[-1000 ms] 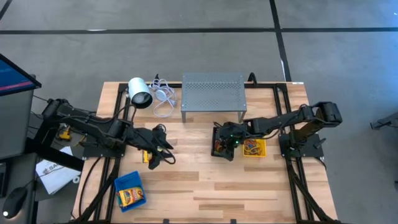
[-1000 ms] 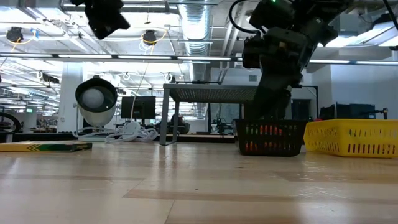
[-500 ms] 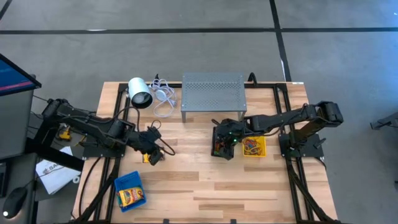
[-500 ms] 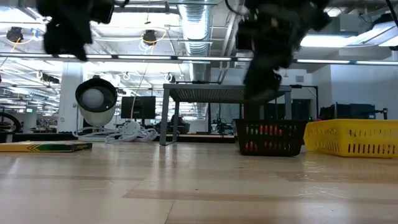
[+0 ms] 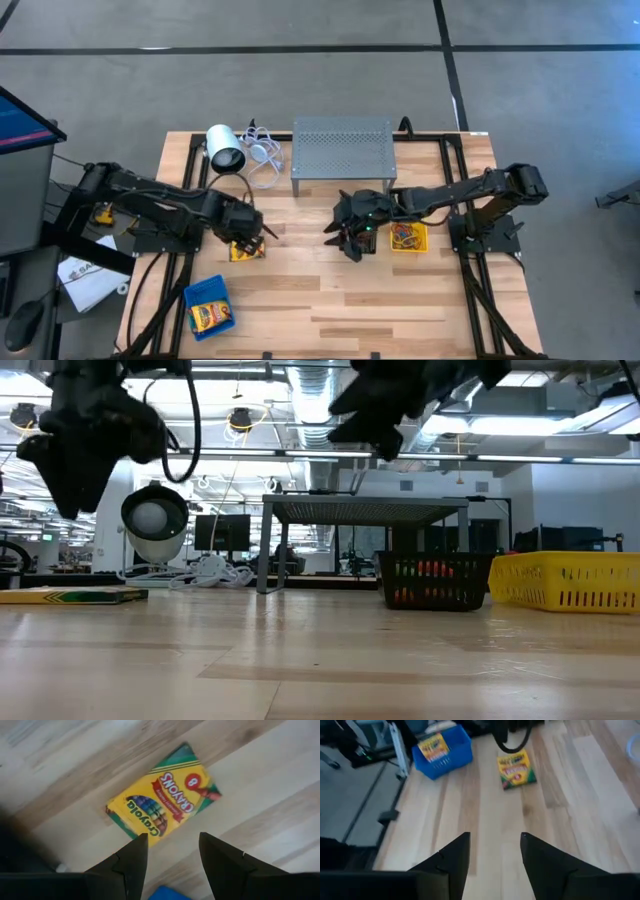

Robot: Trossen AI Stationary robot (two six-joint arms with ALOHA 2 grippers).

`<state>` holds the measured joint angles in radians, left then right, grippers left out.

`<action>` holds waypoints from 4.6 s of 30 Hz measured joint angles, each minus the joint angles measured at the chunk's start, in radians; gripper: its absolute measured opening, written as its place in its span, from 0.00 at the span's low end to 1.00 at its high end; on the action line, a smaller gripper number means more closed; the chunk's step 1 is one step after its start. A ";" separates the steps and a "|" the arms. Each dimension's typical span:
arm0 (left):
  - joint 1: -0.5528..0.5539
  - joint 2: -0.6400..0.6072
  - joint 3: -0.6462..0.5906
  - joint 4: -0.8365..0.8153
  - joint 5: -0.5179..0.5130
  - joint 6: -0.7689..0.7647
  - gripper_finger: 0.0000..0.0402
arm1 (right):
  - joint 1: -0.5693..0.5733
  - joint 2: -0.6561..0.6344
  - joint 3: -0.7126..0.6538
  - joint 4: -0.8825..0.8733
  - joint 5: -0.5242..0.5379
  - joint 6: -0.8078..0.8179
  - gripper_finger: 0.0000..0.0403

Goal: Pick & Place Office Desk Supplies
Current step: Put the middle left crayons box into the blue basket

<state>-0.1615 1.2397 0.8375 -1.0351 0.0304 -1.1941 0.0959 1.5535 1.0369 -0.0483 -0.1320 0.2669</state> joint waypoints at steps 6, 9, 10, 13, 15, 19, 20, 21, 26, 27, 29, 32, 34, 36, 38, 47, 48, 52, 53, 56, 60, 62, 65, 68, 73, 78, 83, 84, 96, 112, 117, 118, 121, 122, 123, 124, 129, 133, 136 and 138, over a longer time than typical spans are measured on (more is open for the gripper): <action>0.021 0.072 0.000 -0.058 0.042 0.016 0.43 | 0.000 0.110 -0.003 0.059 -0.001 -0.016 0.41; 0.020 0.096 -0.001 -0.125 0.049 0.015 0.43 | 0.001 0.164 -0.002 0.095 -0.002 -0.016 0.41; 0.020 0.103 -0.005 -0.118 0.053 0.016 0.43 | 0.001 0.175 -0.002 0.106 -0.002 -0.016 0.41; 0.019 0.114 -0.027 -0.095 0.095 0.019 0.43 | 0.001 0.203 0.002 0.150 -0.008 -0.016 0.41; 0.019 0.119 -0.055 -0.059 0.115 0.031 0.43 | 0.001 0.203 0.001 0.182 -0.028 -0.016 0.40; 0.019 0.119 -0.132 0.026 0.159 0.032 0.43 | 0.001 0.180 0.002 0.191 -0.031 -0.016 0.40; 0.019 0.118 -0.150 0.054 0.169 0.032 0.43 | 0.001 0.170 0.002 0.193 -0.031 -0.016 0.40; 0.019 0.118 -0.167 0.089 0.177 0.032 0.43 | 0.001 0.158 0.002 0.188 -0.031 -0.016 0.40; 0.019 0.118 -0.233 0.249 0.179 0.034 0.43 | 0.001 0.127 0.003 0.192 -0.031 -0.028 0.40; 0.019 0.118 -0.243 0.280 0.180 0.034 0.43 | 0.001 0.123 0.003 0.192 -0.031 -0.029 0.40; 0.019 0.117 -0.263 0.325 0.182 0.034 0.43 | 0.002 0.116 0.002 0.194 -0.032 -0.029 0.40; 0.019 0.113 -0.290 0.360 0.191 0.030 0.43 | 0.002 0.113 0.002 0.192 -0.036 -0.031 0.40; 0.019 0.113 -0.303 0.368 0.190 0.028 0.43 | 0.003 0.113 0.002 0.191 -0.054 -0.031 0.40; 0.019 0.113 -0.307 0.379 0.186 0.028 0.43 | 0.003 0.113 0.002 0.192 -0.058 -0.033 0.40; 0.019 0.112 -0.307 0.393 0.177 0.033 0.43 | 0.003 0.116 0.002 0.191 -0.059 -0.044 0.40; 0.031 0.113 -0.308 0.425 0.160 0.058 0.43 | 0.003 0.182 0.002 0.221 -0.062 -0.110 0.40; 0.033 0.114 -0.307 0.433 0.157 0.059 0.43 | 0.003 0.202 0.004 0.222 -0.069 -0.110 0.40; 0.040 0.106 -0.309 0.483 0.144 0.066 0.43 | 0.008 0.299 0.055 0.227 -0.085 -0.111 0.40; 0.040 0.098 -0.310 0.495 0.140 0.067 0.43 | 0.009 0.326 0.076 0.233 -0.084 -0.113 0.40; 0.040 0.091 -0.311 0.526 0.127 0.069 0.43 | 0.016 0.393 0.133 0.216 -0.089 -0.123 0.40; 0.042 0.090 -0.312 0.639 0.077 0.083 0.43 | 0.016 0.455 0.218 0.180 -0.091 -0.152 0.40; 0.043 0.089 -0.309 0.703 0.065 0.101 0.43 | 0.014 0.467 0.239 0.152 -0.088 -0.169 0.40; 0.045 0.094 -0.310 0.755 0.082 0.118 0.43 | 0.010 0.462 0.256 0.156 -0.075 -0.194 0.41; 0.045 0.093 -0.309 0.752 0.092 0.122 0.43 | -0.005 0.457 0.253 0.128 -0.068 -0.199 0.43; 0.045 0.093 -0.310 0.775 0.083 0.140 0.43 | -0.031 0.463 0.253 0.112 -0.068 -0.200 0.48; 0.054 0.092 -0.310 0.805 0.089 0.158 0.43 | -0.054 0.464 0.253 0.112 -0.053 -0.192 0.57; 0.056 0.032 -0.309 0.830 0.082 0.221 0.43 | -0.054 0.464 0.253 0.098 -0.024 -0.192 0.61; 0.056 0.000 -0.309 0.829 0.078 0.226 0.43 | -0.054 0.464 0.253 0.100 -0.008 -0.192 0.61; 0.020 -0.467 -0.306 0.856 -0.107 0.378 0.43 | -0.074 0.589 0.373 -0.007 0.010 -0.181 0.61; -0.010 -0.382 -0.308 0.822 -0.048 0.408 0.43 | -0.073 0.753 0.601 -0.188 -0.002 -0.250 0.61; -0.011 -0.349 -0.308 0.824 -0.023 0.410 0.43 | -0.076 0.747 0.598 -0.195 0.000 -0.251 0.61; -0.011 -0.347 -0.308 0.826 -0.022 0.410 0.43 | -0.077 0.746 0.598 -0.195 -0.001 -0.242 0.61; -0.011 -0.350 -0.308 0.828 -0.020 0.411 0.43 | -0.075 0.735 0.595 -0.205 0.000 -0.210 0.61; -0.011 -0.350 -0.308 0.828 -0.019 0.412 0.43 | -0.072 0.734 0.595 -0.204 0.000 -0.200 0.61; -0.011 -0.350 -0.308 0.826 -0.018 0.412 0.43 | -0.070 0.734 0.595 -0.200 0.001 -0.197 0.61; -0.011 -0.351 -0.308 0.825 -0.015 0.412 0.43 | -0.068 0.733 0.595 -0.198 0.003 -0.191 0.61; -0.011 -0.352 -0.308 0.826 -0.005 0.412 0.43 | -0.064 0.725 0.593 -0.199 0.002 -0.192 0.61; -0.011 -0.352 -0.308 0.826 0.003 0.412 0.43 | -0.064 0.716 0.593 -0.208 -0.012 -0.197 0.61; -0.011 -0.352 -0.308 0.826 0.009 0.412 0.43 | -0.062 0.716 0.593 -0.225 -0.025 -0.211 0.61; -0.011 -0.352 -0.308 0.826 0.015 0.412 0.43 | -0.061 0.716 0.593 -0.232 -0.026 -0.209 0.61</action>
<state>-0.1726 0.8875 0.5293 -0.2092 0.0457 -0.7818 0.0348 2.2696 1.6295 -0.2806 -0.1580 0.0582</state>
